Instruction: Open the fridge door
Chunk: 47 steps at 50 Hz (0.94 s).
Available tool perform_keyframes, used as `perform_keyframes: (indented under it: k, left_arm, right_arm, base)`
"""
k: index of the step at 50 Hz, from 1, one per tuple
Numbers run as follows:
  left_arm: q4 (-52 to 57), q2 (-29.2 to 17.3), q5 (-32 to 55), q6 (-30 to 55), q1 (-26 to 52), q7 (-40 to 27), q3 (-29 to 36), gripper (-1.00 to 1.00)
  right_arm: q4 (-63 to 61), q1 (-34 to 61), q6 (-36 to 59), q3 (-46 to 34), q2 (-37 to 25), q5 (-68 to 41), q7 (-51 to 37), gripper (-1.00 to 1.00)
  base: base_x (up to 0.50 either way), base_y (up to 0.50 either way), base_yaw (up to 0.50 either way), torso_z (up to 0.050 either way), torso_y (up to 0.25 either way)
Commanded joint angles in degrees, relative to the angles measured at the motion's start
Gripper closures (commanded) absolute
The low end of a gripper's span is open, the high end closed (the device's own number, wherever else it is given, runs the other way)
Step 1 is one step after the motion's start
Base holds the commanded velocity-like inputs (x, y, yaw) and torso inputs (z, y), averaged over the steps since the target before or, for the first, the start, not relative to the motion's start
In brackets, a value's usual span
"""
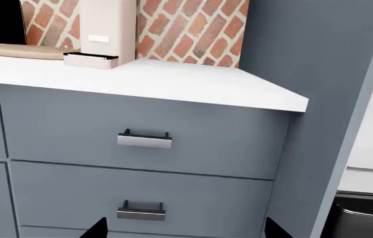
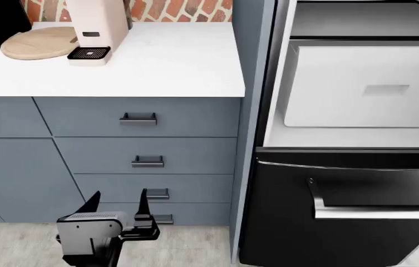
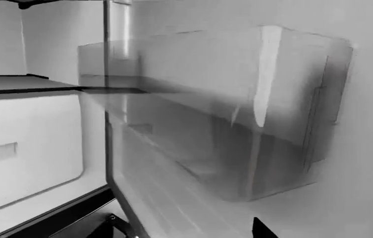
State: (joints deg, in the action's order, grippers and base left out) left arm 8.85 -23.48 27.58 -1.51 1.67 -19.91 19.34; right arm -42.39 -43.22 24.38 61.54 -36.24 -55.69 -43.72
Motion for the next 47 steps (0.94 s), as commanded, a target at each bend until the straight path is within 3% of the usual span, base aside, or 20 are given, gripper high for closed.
perform_keyframes:
  k: [1,12,30,47]
  left_arm:
    - [0.38,-0.16,0.00,-0.07,-0.24,-0.18,0.09,-1.00]
    - [0.77,-0.36,0.26,-0.02,-0.38,-0.24,0.10,-1.00]
    - [1.81,-1.04,1.36,0.24,-0.55,-0.52,-0.48,-1.00]
    - [2.22,-1.35,1.89,0.06,-0.74,-0.78,-0.87,-1.00]
  right_arm:
    - [15.33,-0.83,3.81,8.73,3.87,-0.92,11.32,-1.00]
    - [21.04,-0.82,6.21,17.30,7.61,3.18,23.33,-1.00]
    - [32.96,0.59,2.53,21.50,10.96,9.72,40.32,-1.00]
    - [38.95,1.09,2.72,24.57,8.29,12.76,45.64,-1.00]
  base:
    - [0.00,0.00,0.00,0.000,0.000]
    - [0.00,0.00,0.00,0.000,0.000]
    - [0.00,0.00,0.00,0.000,0.000]
    - [0.00,0.00,0.00,0.000,0.000]
